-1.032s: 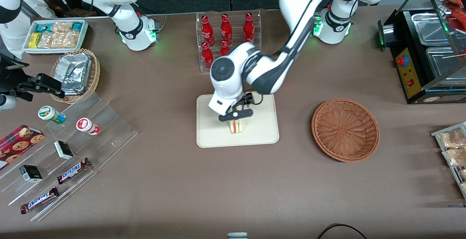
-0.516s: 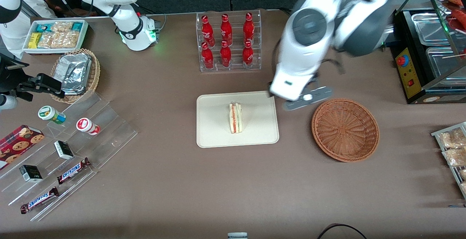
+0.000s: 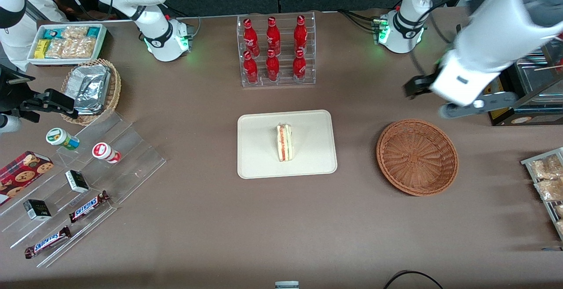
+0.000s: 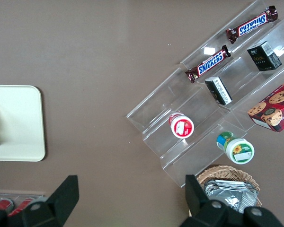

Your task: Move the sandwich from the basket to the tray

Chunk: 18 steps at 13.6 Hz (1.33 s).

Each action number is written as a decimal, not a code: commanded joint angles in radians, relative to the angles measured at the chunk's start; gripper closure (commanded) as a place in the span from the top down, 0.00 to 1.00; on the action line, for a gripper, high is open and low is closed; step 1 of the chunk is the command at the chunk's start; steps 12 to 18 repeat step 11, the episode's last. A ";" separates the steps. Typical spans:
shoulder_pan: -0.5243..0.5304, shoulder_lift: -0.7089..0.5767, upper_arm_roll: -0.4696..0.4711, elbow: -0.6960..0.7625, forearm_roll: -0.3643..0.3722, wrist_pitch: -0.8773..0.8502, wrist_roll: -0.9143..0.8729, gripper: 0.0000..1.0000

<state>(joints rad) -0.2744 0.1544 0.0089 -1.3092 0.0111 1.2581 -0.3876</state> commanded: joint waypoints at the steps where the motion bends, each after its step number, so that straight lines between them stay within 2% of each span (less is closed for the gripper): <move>1: 0.102 -0.082 -0.013 -0.045 -0.008 -0.046 0.189 1.00; 7: 0.262 -0.168 -0.017 -0.101 -0.002 -0.069 0.476 1.00; 18: 0.271 -0.157 -0.013 -0.091 0.004 -0.069 0.477 1.00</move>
